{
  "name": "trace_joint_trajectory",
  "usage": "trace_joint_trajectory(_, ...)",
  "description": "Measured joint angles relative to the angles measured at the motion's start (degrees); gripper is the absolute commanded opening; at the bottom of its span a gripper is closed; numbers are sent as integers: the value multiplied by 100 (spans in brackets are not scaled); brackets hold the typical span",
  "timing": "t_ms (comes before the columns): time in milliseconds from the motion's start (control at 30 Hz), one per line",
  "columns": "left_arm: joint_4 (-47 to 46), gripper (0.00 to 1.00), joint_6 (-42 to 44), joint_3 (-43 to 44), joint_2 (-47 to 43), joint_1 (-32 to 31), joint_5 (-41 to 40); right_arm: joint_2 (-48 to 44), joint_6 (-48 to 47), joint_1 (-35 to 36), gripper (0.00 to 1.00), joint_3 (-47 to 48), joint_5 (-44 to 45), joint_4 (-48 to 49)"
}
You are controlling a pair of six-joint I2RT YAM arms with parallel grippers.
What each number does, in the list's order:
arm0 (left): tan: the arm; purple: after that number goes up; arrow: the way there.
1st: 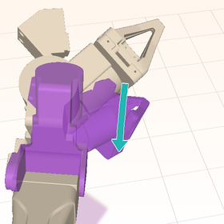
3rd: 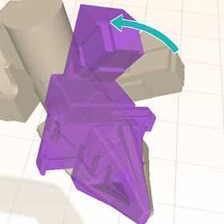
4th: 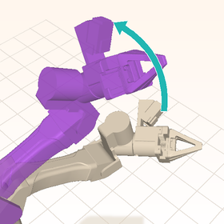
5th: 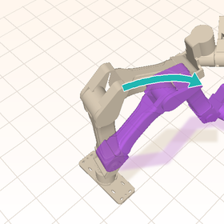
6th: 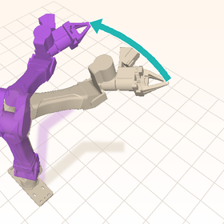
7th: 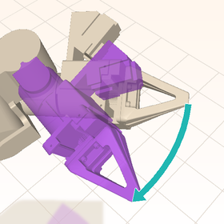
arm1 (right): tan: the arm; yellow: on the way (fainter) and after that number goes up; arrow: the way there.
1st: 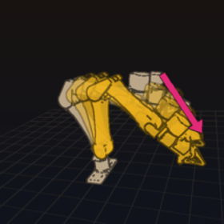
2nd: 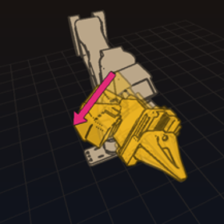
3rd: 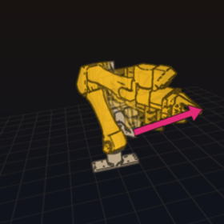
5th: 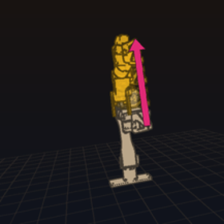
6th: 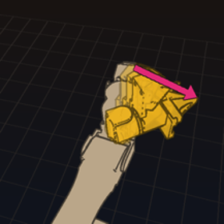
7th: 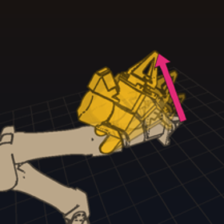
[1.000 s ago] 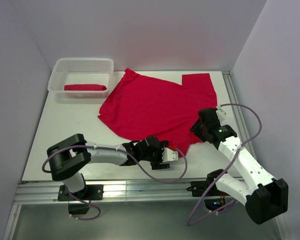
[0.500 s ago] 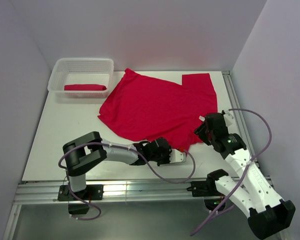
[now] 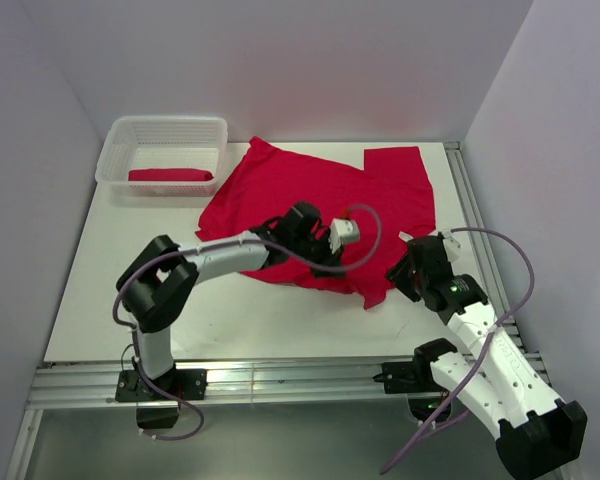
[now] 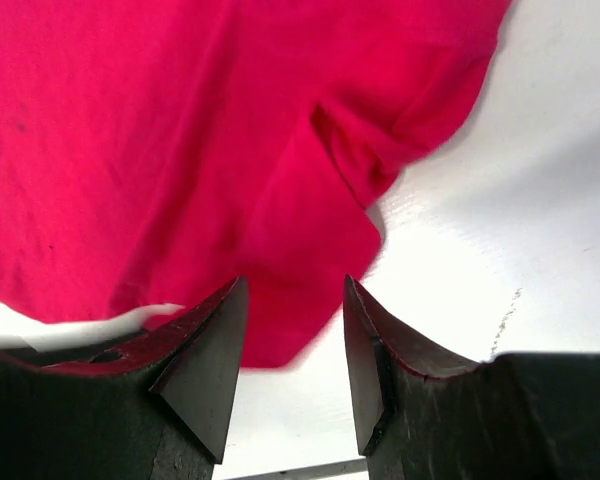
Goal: Roll the t-shirts
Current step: Flatten the tshirt
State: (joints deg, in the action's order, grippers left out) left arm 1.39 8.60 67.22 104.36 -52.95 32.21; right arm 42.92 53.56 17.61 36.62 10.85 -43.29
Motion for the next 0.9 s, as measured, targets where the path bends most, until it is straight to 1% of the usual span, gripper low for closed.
trace_joint_trajectory(100,50,0,-560,570,455,485,634,-52,2,-2,50,-160,-151,55)
trace_joint_trajectory(167,103,0,-892,695,721,688,968,-210,-20,-2,50,-280,-258,114)
trace_joint_trajectory(367,588,0,-1652,863,1311,929,1711,-811,-227,-2,51,-737,-752,396)
trace_joint_trajectory(433,717,0,-1845,1104,1547,992,1899,-761,-337,0,51,-778,-850,485)
trace_joint_trajectory(567,850,0,-2072,1309,1733,1163,2063,-520,-540,149,51,-782,-896,647)
trace_joint_trajectory(667,942,0,-2170,1388,1751,1268,2107,-236,-654,498,51,-754,-772,691)
trace_joint_trajectory(733,968,0,-2208,1453,1768,1331,2170,57,-658,870,50,-634,-546,627)
trace_joint_trajectory(833,1045,0,-2245,1604,1906,1403,2253,603,-627,1751,51,-345,-20,525)
trace_joint_trajectory(900,1102,0,-2245,1674,2024,1436,2271,841,-605,2208,53,-181,264,452)
